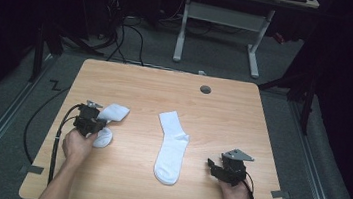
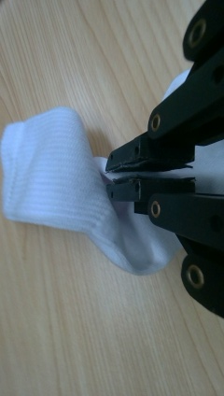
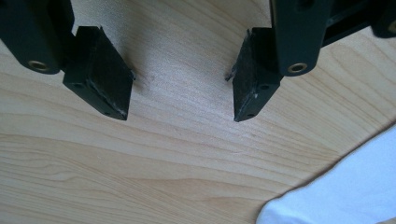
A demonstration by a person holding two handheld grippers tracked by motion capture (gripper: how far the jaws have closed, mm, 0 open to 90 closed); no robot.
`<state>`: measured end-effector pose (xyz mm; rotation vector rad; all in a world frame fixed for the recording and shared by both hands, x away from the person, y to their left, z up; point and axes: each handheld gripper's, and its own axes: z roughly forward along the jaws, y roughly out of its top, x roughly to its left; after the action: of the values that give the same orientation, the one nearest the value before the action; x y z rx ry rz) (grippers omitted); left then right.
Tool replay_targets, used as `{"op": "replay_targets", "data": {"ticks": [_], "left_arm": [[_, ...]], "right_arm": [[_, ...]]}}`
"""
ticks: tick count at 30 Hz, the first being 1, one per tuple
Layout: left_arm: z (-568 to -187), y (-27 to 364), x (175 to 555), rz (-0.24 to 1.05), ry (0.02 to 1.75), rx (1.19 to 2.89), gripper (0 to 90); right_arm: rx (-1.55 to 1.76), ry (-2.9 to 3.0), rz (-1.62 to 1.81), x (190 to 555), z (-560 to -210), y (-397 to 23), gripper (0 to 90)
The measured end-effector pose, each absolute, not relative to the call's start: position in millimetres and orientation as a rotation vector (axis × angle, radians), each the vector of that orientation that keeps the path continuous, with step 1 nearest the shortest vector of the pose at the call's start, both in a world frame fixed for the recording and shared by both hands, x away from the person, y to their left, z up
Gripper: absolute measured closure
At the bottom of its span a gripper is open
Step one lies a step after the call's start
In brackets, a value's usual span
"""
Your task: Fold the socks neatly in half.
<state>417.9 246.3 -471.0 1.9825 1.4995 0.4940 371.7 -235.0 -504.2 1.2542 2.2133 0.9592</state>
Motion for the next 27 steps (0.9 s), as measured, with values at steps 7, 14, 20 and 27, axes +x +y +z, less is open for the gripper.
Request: {"op": "replay_targets", "data": {"ticks": [7,14,20,27], "left_arm": [[-450.9,234.9,407.0,0.487,1.405,1.941,85.1],[-423.8,217.2,396.0,0.472,1.291,1.896,85.3],[-403.2,204.9,391.0,0.459,1.217,1.865,85.4],[-382.8,190.3,394.5,0.444,1.158,1.840,85.4]], "right_arm": [[1.253,2.214,0.960,371.7,-504.3,-235.0,37.9],[1.253,2.214,0.960,371.6,-504.3,-234.9,38.0],[1.254,2.215,0.961,371.5,-504.3,-234.8,37.9],[1.254,2.215,0.960,371.5,-504.2,-234.7,37.9]]}}
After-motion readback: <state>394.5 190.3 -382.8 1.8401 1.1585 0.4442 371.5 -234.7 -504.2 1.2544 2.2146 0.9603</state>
